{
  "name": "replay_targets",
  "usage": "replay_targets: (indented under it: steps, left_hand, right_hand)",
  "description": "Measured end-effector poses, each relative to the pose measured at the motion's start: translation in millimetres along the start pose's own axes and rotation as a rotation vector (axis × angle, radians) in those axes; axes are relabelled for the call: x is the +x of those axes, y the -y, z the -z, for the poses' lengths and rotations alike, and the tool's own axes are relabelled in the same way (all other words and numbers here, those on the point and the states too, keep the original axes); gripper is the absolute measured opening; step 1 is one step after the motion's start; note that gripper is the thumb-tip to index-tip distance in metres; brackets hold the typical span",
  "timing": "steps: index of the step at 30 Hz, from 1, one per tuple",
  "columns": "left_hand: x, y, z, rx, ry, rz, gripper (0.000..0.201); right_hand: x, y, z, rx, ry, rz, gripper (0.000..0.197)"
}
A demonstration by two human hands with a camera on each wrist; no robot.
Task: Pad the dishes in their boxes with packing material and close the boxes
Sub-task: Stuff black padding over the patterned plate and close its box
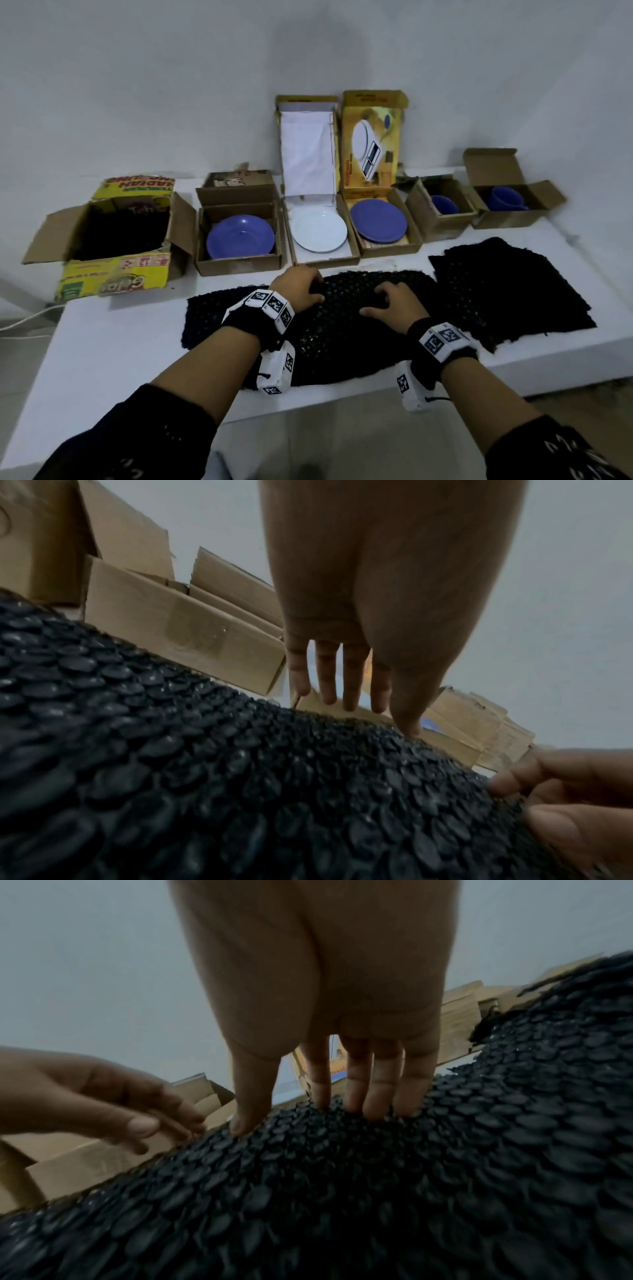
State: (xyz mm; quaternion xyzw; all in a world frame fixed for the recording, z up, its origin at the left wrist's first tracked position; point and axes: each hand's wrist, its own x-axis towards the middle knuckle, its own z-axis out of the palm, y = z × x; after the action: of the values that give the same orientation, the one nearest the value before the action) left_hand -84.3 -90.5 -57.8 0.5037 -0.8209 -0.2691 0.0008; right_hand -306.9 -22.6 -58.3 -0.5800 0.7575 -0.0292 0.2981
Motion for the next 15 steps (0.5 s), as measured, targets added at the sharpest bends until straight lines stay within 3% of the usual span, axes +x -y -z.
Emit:
replay_targets:
  steps: [9, 15]
  left_hand:
    - [29, -23, -19, 0.051, -0.010, 0.004, 0.054]
    - [34, -30, -5, -0.045, -0.069, 0.027, 0.034]
  right_hand:
    - [-7, -4, -21, -0.054, -0.091, 0.036, 0.067]
    - [-13, -3, -7, 0.011, -0.158, 0.053, 0.058]
